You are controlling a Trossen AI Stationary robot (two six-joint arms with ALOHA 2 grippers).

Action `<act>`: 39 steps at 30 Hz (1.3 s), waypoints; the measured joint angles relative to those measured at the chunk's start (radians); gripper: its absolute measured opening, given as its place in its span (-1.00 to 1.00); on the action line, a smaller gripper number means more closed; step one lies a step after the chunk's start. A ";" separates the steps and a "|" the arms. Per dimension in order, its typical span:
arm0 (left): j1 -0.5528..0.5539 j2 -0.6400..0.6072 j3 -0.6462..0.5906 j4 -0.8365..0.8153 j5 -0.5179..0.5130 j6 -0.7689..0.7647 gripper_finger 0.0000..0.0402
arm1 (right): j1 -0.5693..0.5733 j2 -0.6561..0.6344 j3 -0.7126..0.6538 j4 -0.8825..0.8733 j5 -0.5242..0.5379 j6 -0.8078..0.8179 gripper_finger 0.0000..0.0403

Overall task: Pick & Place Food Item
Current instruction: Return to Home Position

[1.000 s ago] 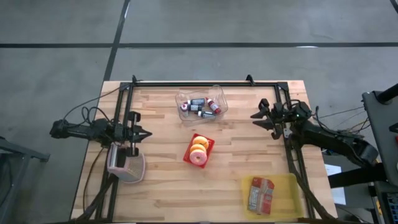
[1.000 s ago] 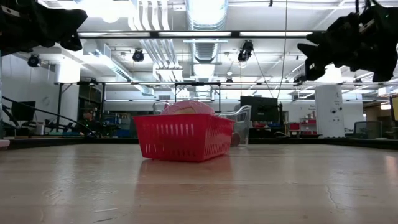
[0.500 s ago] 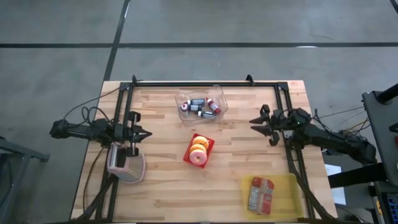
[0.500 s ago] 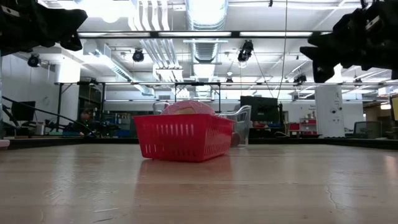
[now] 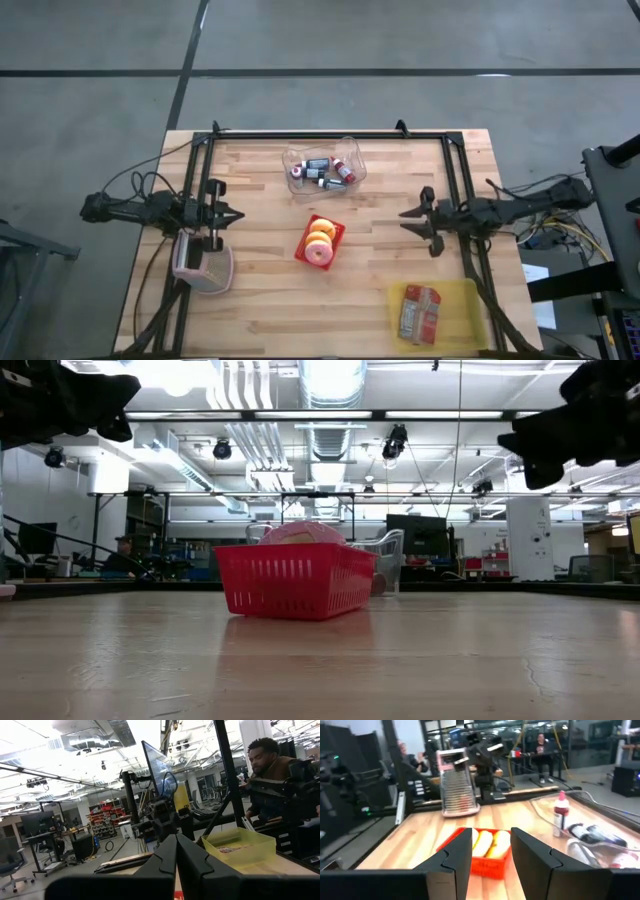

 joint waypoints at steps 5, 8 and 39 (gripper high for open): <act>0.000 0.000 0.000 0.000 0.000 0.000 -0.93 | 0.105 -0.051 0.000 -0.007 0.043 -0.048 -0.36; 0.000 0.000 0.000 0.000 0.000 0.000 -0.93 | 0.131 -0.115 0.000 -0.042 0.044 -0.045 -0.36; 0.000 0.006 0.000 -0.022 -0.003 0.000 -0.93 | 0.140 -0.296 0.031 -0.222 0.044 -0.005 -0.36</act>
